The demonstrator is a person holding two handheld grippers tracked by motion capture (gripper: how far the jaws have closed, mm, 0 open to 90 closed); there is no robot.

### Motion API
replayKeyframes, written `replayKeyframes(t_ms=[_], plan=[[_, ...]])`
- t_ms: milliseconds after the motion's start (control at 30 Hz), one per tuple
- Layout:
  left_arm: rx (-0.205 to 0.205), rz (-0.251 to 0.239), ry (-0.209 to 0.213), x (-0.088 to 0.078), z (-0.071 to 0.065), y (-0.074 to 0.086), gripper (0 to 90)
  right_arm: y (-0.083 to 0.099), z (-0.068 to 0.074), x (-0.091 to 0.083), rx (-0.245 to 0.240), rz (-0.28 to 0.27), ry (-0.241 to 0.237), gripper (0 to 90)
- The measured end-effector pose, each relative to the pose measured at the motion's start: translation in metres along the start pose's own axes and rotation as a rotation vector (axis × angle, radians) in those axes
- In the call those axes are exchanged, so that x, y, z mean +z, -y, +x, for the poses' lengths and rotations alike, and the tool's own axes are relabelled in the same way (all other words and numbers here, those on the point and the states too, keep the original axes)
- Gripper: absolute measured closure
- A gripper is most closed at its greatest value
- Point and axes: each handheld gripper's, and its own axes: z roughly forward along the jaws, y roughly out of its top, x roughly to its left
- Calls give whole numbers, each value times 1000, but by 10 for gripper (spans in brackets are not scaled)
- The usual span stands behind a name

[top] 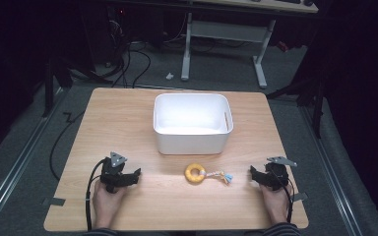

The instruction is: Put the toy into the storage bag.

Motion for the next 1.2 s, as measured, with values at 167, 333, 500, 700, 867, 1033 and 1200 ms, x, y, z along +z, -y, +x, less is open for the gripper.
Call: replayKeyframes(t_ms=[167,333,500,700,867,1033,1200], plan=[[-1,-1,0,0,0,0,192,0,-1,-2,-2,11,-9,286],[-3,-1,3,0,1,0,193,0,-3,-4,3,7,-23,329],[-4,0,3,0,1,0,196,1,-4,-9,7,4,-58,364],[-2,-1,-2,0,0,0,198,0,-2,-12,-6,-1,-91,377],[-3,-1,-2,0,0,0,198,0,0,-17,-12,-15,-127,414],[-2,-1,-2,0,0,0,198,-3,4,-22,-29,-14,-161,439],[-1,1,-1,0,1,0,198,-10,11,-26,-55,-18,-175,448]])
